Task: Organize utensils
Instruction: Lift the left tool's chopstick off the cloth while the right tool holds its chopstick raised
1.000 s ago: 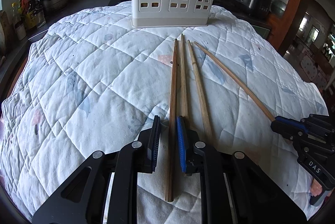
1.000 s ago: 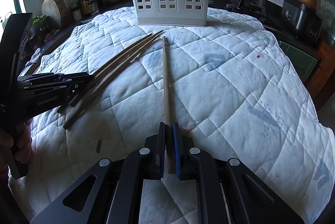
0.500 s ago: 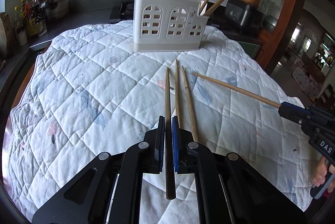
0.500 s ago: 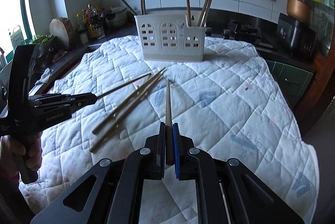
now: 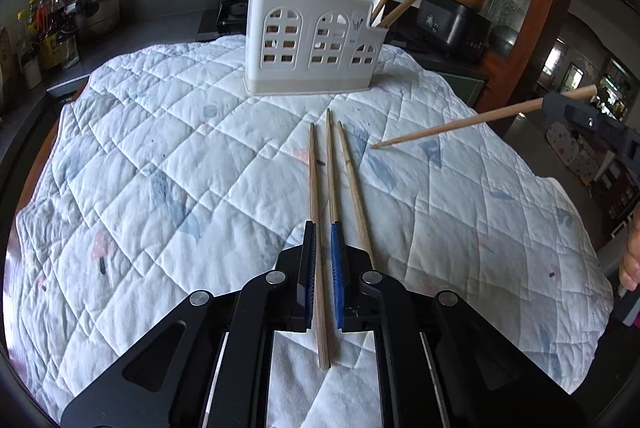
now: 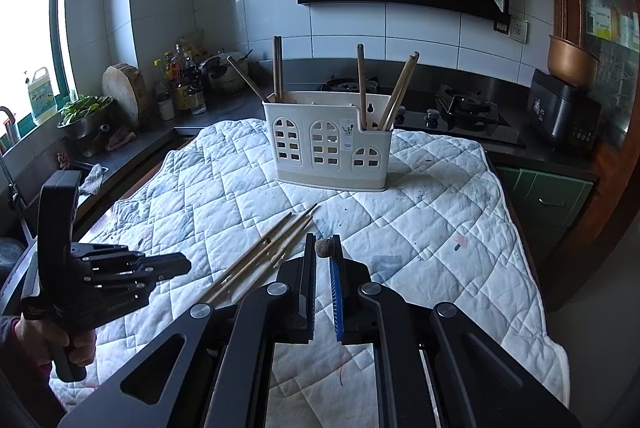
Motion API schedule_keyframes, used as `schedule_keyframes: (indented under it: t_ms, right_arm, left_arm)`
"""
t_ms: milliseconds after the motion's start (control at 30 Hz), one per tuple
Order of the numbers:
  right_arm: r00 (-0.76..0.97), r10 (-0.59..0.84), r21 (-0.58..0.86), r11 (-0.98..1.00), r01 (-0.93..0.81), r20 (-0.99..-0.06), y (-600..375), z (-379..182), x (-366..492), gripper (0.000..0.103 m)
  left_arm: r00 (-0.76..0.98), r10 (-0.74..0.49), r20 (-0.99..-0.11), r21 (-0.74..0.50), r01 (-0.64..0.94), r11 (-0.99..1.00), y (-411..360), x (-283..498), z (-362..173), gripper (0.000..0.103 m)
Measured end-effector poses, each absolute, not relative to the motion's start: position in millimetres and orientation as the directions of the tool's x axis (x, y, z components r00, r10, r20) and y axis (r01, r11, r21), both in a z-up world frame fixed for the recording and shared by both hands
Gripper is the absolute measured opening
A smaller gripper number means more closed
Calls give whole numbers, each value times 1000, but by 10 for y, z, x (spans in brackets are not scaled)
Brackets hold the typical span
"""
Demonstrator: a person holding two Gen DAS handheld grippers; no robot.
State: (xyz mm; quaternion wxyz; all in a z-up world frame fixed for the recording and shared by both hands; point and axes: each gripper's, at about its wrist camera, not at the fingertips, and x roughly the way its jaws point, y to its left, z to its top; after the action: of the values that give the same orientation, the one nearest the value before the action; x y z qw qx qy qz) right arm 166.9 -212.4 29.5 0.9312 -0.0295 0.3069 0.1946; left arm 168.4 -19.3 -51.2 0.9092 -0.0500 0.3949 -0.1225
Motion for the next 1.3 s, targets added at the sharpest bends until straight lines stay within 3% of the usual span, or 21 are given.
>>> schedule_keyframes:
  t_ms: [300, 633, 800, 900, 1133, 1300]
  right_arm:
    - [739, 344, 55, 921, -385, -579, -2082, 313, 1666, 7]
    - [740, 343, 60, 923, -381, -579, -2100, 305, 1662, 7]
    - [739, 344, 61, 922, -382, -579, -2107, 301, 1662, 7]
    - [740, 347, 60, 921, -385, -576, -2111, 317, 1652, 7]
    - [743, 345, 47, 919, -391, -573, -2098, 412, 1689, 7]
    - [745, 346, 42, 918, -394, -570, -2076, 441, 1700, 7]
  left_arm:
    - [607, -229, -761, -186, 134, 973, -227, 1735, -843, 8]
    - [608, -228, -760, -199, 116, 973, -282, 1722, -928, 11]
    - [613, -217, -760, -190, 109, 976, -299, 1720, -936, 7]
    - [615, -171, -770, -125, 118, 985, -373, 1734, -887, 7]
    - [662, -221, -716, -160, 153, 975, -235, 1731, -501, 6]
    - [629, -236, -741, -141, 197, 970, -209, 1760, -346, 7]
